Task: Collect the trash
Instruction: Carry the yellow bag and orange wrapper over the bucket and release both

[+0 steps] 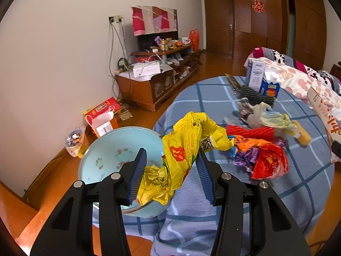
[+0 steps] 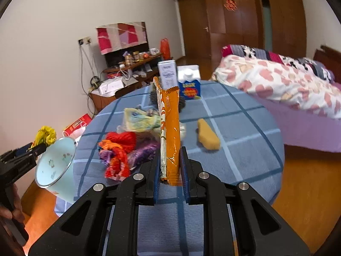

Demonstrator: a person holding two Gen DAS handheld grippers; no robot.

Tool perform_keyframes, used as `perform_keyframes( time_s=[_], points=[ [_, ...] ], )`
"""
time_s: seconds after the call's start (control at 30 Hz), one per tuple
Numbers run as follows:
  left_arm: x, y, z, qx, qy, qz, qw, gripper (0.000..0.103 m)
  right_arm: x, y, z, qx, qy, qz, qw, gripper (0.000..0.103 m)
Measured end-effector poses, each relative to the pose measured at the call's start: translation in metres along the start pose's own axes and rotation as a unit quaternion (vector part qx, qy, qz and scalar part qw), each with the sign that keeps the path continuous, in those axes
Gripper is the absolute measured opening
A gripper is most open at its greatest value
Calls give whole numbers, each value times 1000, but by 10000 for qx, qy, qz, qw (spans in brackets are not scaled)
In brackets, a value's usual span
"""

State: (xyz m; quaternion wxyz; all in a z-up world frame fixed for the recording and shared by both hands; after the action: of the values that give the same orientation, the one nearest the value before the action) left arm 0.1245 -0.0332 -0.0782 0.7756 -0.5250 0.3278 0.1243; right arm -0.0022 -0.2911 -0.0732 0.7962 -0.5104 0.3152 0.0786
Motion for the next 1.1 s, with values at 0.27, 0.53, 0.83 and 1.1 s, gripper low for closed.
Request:
perform_keyframes(
  time_s=[0.27, 0.53, 0.83, 1.1],
  points=[
    [-9, 6, 21, -68, -384, -29, 9992, 48, 11, 7, 54, -318, -524, 243, 9978, 18],
    [-11, 16, 55, -254, -754, 13, 9968, 48, 19, 22, 111, -716, -956, 408, 9920, 18],
    [-7, 30, 86, -507, -938, 138, 9942, 48, 33, 39, 159, -973, -1227, 639, 9856, 18],
    [-5, 40, 111, -718, -1050, 188, 9917, 48, 36, 51, 189, -1201, -1428, 751, 9796, 18]
  ],
)
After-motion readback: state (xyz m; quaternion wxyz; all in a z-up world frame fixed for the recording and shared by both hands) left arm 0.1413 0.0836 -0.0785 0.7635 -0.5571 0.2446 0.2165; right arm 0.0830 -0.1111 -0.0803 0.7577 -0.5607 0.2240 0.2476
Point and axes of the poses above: each gripper's, at about its wrist camera, not at the fingertips, and x roughly the way its jaws point, z to its left, y to its underside, the point moved 5 cm from there along x, roughly the way its jaws point, and after that the axes turned 11 degrees about x, right-handed, at the moved point
